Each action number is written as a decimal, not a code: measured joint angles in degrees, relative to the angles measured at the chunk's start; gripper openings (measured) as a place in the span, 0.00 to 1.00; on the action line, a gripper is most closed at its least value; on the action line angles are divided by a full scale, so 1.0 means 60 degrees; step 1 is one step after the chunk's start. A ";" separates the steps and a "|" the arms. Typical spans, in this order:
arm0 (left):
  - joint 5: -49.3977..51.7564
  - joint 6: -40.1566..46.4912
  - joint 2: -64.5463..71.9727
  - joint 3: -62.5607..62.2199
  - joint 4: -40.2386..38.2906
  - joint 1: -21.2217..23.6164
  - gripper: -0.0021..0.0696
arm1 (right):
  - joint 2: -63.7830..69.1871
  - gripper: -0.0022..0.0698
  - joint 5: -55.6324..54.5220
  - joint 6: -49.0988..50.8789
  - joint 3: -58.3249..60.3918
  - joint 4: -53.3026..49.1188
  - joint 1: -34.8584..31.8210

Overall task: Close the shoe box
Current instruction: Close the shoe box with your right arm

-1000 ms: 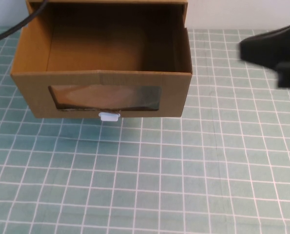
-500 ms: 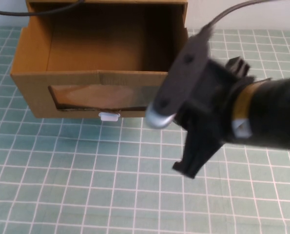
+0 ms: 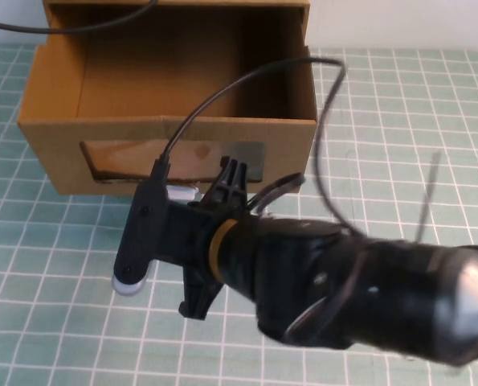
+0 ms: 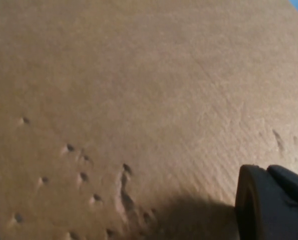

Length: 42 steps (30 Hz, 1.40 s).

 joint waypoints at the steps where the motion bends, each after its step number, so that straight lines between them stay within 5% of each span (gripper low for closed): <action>1: 0.0000 0.0017 0.0000 0.0000 0.0004 0.0000 0.02 | 0.0247 0.01 0.0024 0.0641 0.0000 -0.0736 0.0000; 8: 0.0000 0.0034 0.0000 -0.0014 0.0020 0.0000 0.02 | 0.1188 0.01 0.0222 0.5100 -0.0063 -0.5253 0.0000; 12: 0.0000 0.0034 0.0000 -0.0014 0.0043 0.0000 0.02 | 0.1585 0.01 0.0152 0.5942 -0.0586 -0.5929 -0.0226; 36: 0.0079 0.0068 0.0012 -0.0014 -0.0364 0.0000 0.02 | 0.3274 0.01 -0.2973 0.6205 -0.3503 -0.5928 -0.1787; 42: 0.0079 0.0068 0.0093 -0.0014 -0.0364 0.0000 0.02 | 0.2942 0.01 -0.2049 0.4339 -0.3238 -0.4216 -0.1338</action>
